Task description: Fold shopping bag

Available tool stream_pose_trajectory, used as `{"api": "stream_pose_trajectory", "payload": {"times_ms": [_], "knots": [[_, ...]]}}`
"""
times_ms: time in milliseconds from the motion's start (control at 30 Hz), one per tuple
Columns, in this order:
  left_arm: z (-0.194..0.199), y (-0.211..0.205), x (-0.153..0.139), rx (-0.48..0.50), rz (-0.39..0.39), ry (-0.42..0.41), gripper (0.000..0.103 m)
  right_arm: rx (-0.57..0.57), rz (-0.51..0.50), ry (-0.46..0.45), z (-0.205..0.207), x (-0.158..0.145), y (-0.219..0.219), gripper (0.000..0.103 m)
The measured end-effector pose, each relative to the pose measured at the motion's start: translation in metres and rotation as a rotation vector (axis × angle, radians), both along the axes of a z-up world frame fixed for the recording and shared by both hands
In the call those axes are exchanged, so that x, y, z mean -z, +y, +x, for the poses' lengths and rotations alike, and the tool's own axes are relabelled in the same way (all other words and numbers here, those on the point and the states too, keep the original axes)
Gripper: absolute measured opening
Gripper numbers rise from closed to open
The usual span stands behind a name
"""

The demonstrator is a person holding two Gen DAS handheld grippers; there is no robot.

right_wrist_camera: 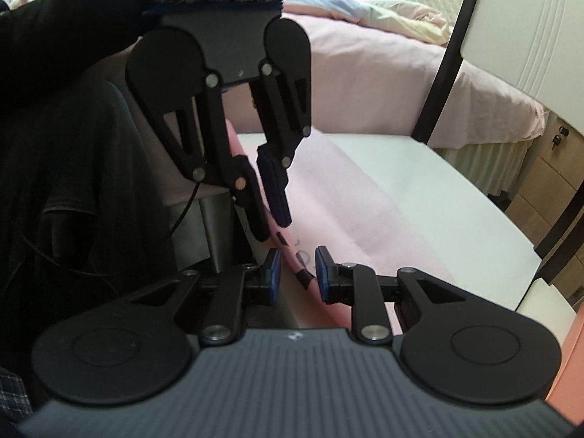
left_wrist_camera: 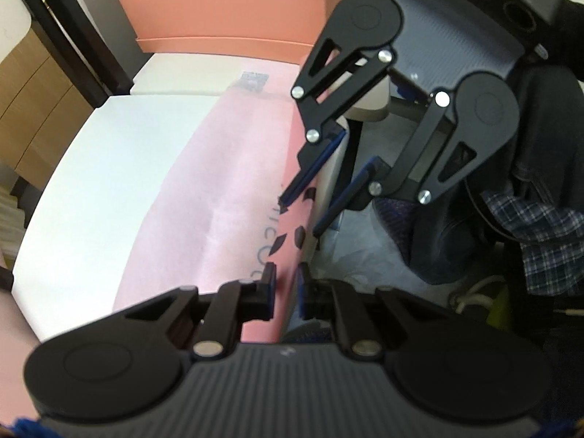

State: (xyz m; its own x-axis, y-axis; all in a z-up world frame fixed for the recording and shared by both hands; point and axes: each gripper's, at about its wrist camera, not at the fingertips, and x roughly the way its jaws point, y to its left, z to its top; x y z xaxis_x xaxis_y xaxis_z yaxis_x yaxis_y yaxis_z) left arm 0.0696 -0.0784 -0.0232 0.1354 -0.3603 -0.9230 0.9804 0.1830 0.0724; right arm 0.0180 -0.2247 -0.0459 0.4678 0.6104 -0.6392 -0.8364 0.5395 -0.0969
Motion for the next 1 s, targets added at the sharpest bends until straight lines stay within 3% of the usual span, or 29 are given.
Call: {"api": "stream_pose_trajectory", "payload": {"times_ms": [167,200,267,367,500,600,667,700,833,900,1000], "knots": [[0.008,0.009,0.004,-0.011,-0.028,-0.023,0.018,0.058,0.045,0.158,0.030,0.001,-0.002,0.017],[0.008,0.011,0.005,-0.013,-0.036,-0.039,0.022,0.076,0.061,0.192,0.037,0.001,-0.003,0.017],[0.006,0.013,0.006,-0.013,-0.031,-0.075,0.043,0.105,0.104,0.261,0.050,-0.002,-0.008,0.015],[0.003,0.019,0.010,-0.003,-0.008,-0.101,0.051,0.124,0.152,0.352,0.066,-0.006,-0.013,0.014],[0.008,0.026,0.011,-0.020,-0.029,-0.066,0.048,0.123,0.158,0.448,0.079,-0.005,-0.013,0.014],[0.017,0.031,0.008,-0.050,-0.060,-0.019,0.031,0.166,0.166,0.521,0.091,-0.006,-0.012,0.013],[0.026,0.036,0.005,-0.083,-0.089,0.030,0.017,0.205,0.164,0.520,0.093,-0.009,-0.012,0.014],[0.030,0.039,0.004,-0.096,-0.099,0.056,0.015,0.218,0.171,0.511,0.092,-0.010,-0.011,0.015],[0.040,0.049,0.000,-0.126,-0.131,0.129,0.015,0.227,0.163,0.383,0.070,-0.012,-0.001,0.020],[0.046,0.049,0.004,-0.135,-0.124,0.160,0.015,0.204,0.119,0.285,0.054,-0.010,0.009,0.021],[0.052,0.047,0.011,-0.144,-0.103,0.183,0.017,0.185,0.106,0.215,0.043,-0.006,0.013,0.021]]}}
